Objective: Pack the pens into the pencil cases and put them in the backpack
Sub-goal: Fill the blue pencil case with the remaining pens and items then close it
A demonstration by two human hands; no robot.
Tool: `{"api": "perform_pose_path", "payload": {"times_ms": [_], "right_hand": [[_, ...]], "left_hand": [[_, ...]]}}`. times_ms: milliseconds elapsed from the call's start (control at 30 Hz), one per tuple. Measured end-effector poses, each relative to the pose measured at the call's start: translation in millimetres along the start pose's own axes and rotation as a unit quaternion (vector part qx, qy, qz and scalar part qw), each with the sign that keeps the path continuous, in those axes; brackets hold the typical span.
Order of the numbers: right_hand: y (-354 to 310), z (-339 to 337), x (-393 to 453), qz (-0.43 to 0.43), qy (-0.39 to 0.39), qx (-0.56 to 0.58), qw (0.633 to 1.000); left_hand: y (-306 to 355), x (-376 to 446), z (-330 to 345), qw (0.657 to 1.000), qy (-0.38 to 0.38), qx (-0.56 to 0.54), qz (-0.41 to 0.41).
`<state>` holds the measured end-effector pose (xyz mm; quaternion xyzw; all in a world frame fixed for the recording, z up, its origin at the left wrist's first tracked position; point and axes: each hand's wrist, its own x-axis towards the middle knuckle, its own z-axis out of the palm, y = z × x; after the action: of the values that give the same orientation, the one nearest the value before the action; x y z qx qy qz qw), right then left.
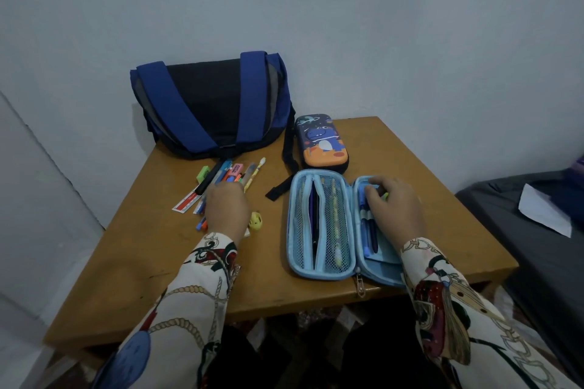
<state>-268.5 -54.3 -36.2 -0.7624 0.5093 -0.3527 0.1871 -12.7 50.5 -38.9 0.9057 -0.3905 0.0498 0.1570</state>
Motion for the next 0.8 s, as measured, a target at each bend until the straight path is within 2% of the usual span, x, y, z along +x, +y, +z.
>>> {"api": "perform_pose_path", "payload": {"times_ms": [200, 267, 333, 467, 567, 667, 800], "right_hand": [[-2, 2, -2, -0.065, 0.014, -0.033, 0.997], [-2, 3, -4, -0.097, 0.025, -0.048, 0.994], [-2, 5, -6, -0.134, 0.045, -0.059, 0.988], [-2, 8, -6, -0.172, 0.059, -0.08, 0.98], [-3, 7, -4, -0.185, 0.054, -0.093, 0.977], [-14, 4, 0, -0.192, 0.026, -0.116, 0.974], [-41, 11, -1, -0.15, -0.065, -0.17, 0.972]], "left_hand": [[7, 3, -12, 0.999, -0.031, 0.02, 0.022], [8, 0, -20, 0.999, -0.012, -0.037, 0.034], [13, -6, -31, 0.989, -0.007, -0.142, 0.031], [33, -30, -56, 0.951, -0.094, -0.293, 0.025], [46, -56, -64, 0.932, -0.163, -0.322, 0.036], [51, -70, -58, 0.926, -0.188, -0.326, 0.043], [55, -76, -53, 0.92, -0.198, -0.335, 0.051]]}}
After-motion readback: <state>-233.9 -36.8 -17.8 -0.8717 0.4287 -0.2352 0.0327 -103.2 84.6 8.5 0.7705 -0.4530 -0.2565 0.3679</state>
